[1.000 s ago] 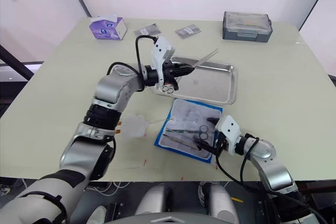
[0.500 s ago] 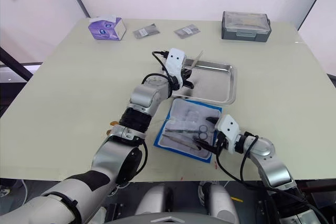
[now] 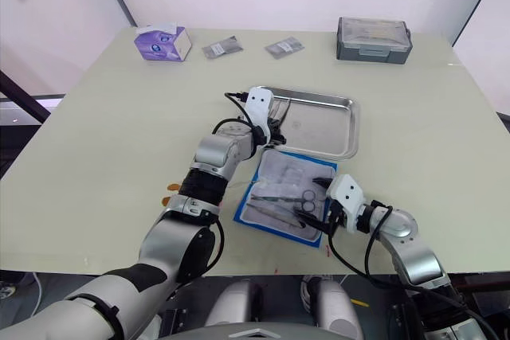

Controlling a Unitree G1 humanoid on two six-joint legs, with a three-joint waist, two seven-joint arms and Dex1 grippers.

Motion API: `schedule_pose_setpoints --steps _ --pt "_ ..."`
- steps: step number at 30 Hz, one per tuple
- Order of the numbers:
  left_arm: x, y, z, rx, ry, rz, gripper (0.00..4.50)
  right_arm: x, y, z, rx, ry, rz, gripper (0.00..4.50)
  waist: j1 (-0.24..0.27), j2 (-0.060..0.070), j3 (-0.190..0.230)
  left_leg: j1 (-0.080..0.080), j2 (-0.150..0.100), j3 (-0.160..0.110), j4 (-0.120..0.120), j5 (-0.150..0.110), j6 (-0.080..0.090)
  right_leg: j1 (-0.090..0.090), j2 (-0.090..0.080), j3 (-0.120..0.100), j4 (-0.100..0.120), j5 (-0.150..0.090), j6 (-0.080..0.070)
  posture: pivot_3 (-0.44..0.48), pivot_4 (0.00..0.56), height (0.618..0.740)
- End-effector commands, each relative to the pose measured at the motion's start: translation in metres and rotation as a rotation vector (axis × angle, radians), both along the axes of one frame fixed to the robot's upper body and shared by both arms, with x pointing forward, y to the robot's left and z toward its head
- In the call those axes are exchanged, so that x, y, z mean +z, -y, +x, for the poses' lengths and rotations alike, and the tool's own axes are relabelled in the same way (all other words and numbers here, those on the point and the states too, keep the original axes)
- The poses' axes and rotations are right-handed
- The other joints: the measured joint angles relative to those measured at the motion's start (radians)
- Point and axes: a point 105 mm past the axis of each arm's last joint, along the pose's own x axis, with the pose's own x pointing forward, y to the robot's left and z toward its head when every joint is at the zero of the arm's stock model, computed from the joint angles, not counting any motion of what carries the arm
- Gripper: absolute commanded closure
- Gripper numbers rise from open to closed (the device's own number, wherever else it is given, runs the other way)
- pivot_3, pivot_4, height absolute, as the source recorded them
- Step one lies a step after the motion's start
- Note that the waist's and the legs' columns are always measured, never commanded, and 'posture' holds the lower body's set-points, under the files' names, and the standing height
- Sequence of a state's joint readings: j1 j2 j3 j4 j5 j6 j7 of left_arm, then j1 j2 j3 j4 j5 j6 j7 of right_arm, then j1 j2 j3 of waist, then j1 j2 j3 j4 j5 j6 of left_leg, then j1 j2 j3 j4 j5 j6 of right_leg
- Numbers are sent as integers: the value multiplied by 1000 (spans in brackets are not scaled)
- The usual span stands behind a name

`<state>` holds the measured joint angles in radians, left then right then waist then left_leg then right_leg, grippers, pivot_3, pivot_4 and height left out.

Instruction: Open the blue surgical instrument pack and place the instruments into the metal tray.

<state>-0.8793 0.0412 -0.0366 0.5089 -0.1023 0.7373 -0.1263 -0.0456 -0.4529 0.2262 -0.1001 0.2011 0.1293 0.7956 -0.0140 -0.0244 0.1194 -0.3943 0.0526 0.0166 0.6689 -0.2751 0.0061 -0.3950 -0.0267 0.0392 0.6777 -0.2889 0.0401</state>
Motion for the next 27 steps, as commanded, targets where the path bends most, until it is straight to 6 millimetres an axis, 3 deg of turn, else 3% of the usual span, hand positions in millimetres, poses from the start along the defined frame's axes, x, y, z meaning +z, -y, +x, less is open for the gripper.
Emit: schedule_pose_setpoints --steps 1,2,7,13,17,22,27 --pt "16 2 1 -5 53 -21 3575 -39 13 -11 -43 -140 -97 0 0 0 0 0 0 0 0 0 0 0 0 0 0 0 0 0 150 738" --pt "17 2 1 -5 55 -20 3305 -39 13 -11 -43 -140 -96 0 0 0 0 0 0 0 0 0 0 0 0 0 0 0 0 0 150 738" --pt "23 3 0 -7 75 -12 859 -39 13 -11 -44 -140 -97 0 0 0 0 0 0 0 0 0 -1 0 0 0 0 0 0 0 150 738" --pt "53 4 -4 -52 194 -47 859 -39 13 -12 -46 -141 -94 0 0 0 0 0 0 0 0 1 -1 0 0 0 0 0 0 0 150 738" --pt "78 7 -14 -196 336 -103 859 -40 13 -13 -48 -143 -92 0 1 0 0 0 0 0 0 2 -3 0 0 0 0 0 0 0 150 738" --pt "82 -9 -47 -621 386 -197 859 -39 13 -12 -46 -142 -89 0 -3 2 0 2 0 2 -1 2 -3 0 0 2 0 0 0 0 150 738" --pt "79 -38 -71 -888 377 -225 859 -36 14 -10 -43 -132 -87 0 1 2 1 1 0 2 -1 2 -3 0 0 1 0 0 0 0 150 738"
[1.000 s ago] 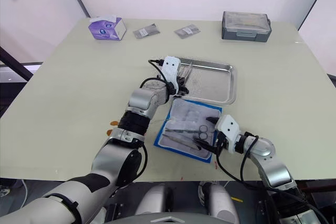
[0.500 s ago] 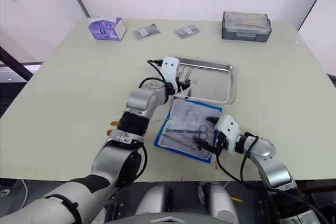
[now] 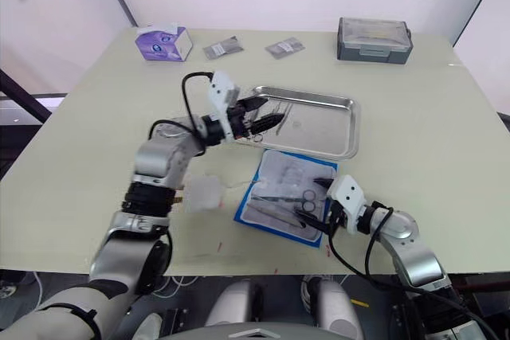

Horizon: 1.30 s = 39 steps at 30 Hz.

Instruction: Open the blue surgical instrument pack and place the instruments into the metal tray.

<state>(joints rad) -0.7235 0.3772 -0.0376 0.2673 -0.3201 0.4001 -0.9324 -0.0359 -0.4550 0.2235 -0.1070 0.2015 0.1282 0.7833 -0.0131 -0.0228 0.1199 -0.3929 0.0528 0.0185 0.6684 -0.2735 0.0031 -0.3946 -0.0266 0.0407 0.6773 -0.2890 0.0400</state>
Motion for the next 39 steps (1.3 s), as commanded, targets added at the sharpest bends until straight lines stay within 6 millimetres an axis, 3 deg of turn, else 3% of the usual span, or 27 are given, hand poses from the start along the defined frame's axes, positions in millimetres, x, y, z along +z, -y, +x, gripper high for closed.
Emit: schedule_pose_setpoints --steps 1,4,10,13,17,22,39 --pt "15 -12 -26 -262 31 -32 859 -35 12 -9 -29 -133 -86 0 0 0 0 0 0 0 0 -2 3 0 0 0 0 0 0 0 150 738" --pt "9 -25 -45 -408 11 10 859 -34 14 -10 -30 -129 -87 0 -2 0 0 0 0 0 0 -2 4 0 1 0 0 0 0 0 150 738" --pt "-29 -48 -71 -588 14 251 859 -30 17 -9 -37 -119 -89 0 3 1 0 0 0 0 0 -3 5 0 1 0 0 0 0 0 150 738" --pt "-43 -52 -73 -622 39 335 44 -29 18 -9 -38 -117 -88 0 3 0 0 -1 0 -1 0 -3 5 0 1 1 -1 0 0 0 150 738" --pt "-54 -48 -79 -683 73 373 44 -26 16 -9 -39 -105 -76 0 3 1 0 -2 0 -1 0 -3 5 -1 1 1 -1 0 0 0 150 738" --pt "-58 -44 -85 -729 65 345 44 -18 18 -9 -39 -81 -78 0 3 1 1 -2 0 -2 0 -3 5 -1 1 1 -1 0 0 0 150 738" --pt "-63 -36 -89 -809 96 306 44 49 30 -27 -21 76 22 0 1 4 11 -4 0 -2 1 -3 5 -2 2 1 0 0 0 0 150 738"
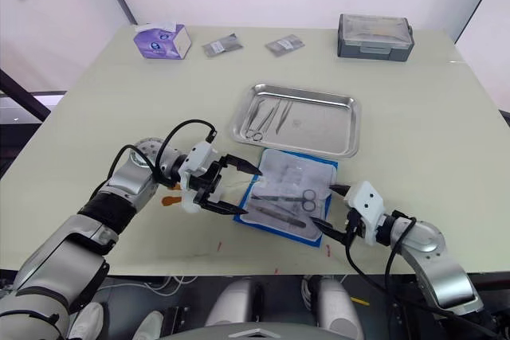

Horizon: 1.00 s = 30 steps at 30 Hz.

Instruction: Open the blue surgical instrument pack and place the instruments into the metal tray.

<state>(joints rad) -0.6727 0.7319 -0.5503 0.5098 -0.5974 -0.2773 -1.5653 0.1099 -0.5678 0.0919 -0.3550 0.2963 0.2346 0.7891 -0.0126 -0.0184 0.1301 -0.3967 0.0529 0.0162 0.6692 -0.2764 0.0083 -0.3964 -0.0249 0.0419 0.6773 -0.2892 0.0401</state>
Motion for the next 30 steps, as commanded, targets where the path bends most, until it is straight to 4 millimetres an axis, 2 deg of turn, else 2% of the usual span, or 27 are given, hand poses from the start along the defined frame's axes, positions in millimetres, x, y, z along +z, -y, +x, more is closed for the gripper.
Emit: schedule_pose_setpoints --steps 1,5,10,17,30 --pt "8 -1 -2 -61 27 -16 44 25 3 -6 31 71 26 0 1 0 2 0 0 0 0 0 0 0 0 0 0 0 0 0 150 738" --pt "4 3 -2 -79 28 -19 44 43 8 -14 58 101 35 0 2 0 4 0 0 0 0 0 0 0 0 0 0 0 0 0 150 738" --pt "-6 6 -3 -109 39 13 44 54 12 -24 87 106 21 0 1 0 5 0 0 0 0 0 0 0 0 0 0 0 0 0 150 738" --pt "-15 11 0 -139 49 47 44 72 2 -31 124 126 58 0 1 0 5 0 0 0 0 0 0 0 0 0 0 0 0 0 150 738" --pt "-44 9 1 -144 -16 169 44 69 -11 -27 143 135 43 0 0 0 5 0 0 -1 1 0 0 0 1 0 0 0 0 0 150 738"
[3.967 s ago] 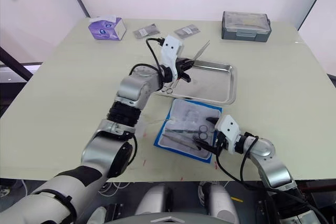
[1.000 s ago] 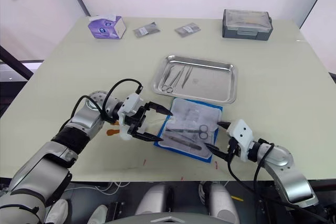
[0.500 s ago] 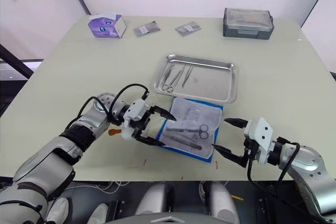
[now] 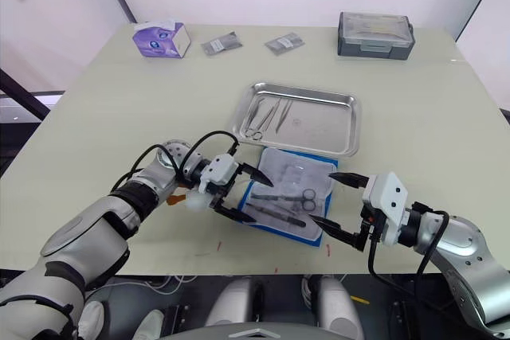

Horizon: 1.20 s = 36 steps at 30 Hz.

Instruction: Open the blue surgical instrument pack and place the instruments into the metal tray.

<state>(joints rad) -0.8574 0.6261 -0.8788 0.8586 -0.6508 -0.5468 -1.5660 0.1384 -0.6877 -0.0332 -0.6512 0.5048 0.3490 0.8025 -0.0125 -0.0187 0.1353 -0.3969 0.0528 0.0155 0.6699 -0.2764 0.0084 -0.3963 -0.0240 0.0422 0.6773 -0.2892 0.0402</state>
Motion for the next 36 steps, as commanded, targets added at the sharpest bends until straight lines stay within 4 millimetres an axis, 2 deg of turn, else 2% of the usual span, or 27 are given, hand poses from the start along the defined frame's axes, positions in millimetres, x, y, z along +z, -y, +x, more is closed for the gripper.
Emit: schedule_pose_setpoints --steps 1,12,17,21,36 --pt "-16 -9 -12 -46 -62 70 44 2 -4 -2 25 24 -26 0 -1 0 0 0 0 0 0 0 0 0 0 0 0 0 0 0 150 738" --pt "-30 -12 -20 -25 -133 91 44 -16 -13 18 5 7 -148 0 -2 2 -1 1 0 1 0 0 0 0 0 1 0 0 0 0 150 738" --pt "-33 -11 -24 -12 -175 74 44 -25 -27 32 25 -34 -211 0 -8 4 -2 2 0 1 0 0 0 0 1 2 1 0 0 0 150 738" --pt "-35 -10 -25 -6 -181 65 44 -30 -31 44 11 -59 -269 0 -4 4 -2 2 0 0 0 0 0 0 1 2 0 0 0 0 150 738" --pt "-39 -10 -27 -7 -177 78 44 -40 -52 46 45 -132 -366 0 -5 7 -4 2 0 0 0 -1 2 0 1 3 1 0 0 0 150 738"
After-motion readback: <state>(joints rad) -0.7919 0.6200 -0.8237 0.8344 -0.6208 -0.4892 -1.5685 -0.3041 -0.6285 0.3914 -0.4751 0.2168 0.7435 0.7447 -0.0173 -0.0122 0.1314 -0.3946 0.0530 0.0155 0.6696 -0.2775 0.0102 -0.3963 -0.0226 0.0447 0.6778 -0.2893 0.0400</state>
